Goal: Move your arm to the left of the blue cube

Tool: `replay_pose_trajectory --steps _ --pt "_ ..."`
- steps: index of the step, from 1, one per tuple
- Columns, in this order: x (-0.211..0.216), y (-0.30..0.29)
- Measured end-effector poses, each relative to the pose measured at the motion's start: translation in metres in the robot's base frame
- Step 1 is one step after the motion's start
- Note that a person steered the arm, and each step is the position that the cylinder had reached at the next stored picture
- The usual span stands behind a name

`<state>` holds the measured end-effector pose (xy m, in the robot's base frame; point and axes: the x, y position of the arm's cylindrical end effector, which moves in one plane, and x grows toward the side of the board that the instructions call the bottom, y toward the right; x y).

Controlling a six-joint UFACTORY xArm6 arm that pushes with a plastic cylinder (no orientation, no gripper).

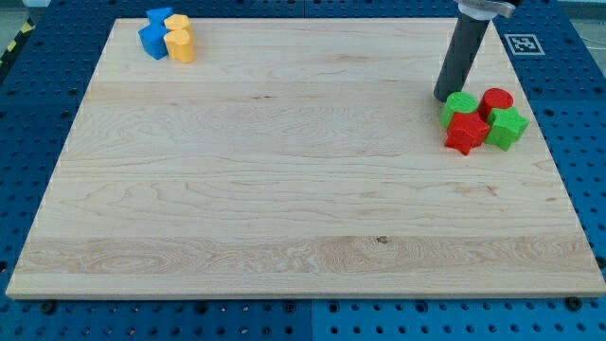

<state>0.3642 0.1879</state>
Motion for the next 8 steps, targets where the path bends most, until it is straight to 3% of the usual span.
replay_pose_trajectory --steps 1,2,3,5,7,8 --pt "-0.001 -0.008" --pt "-0.028 -0.065" --pt "-0.026 -0.130" --pt "0.018 -0.175" --pt "0.018 -0.334" --pt "-0.012 -0.415"
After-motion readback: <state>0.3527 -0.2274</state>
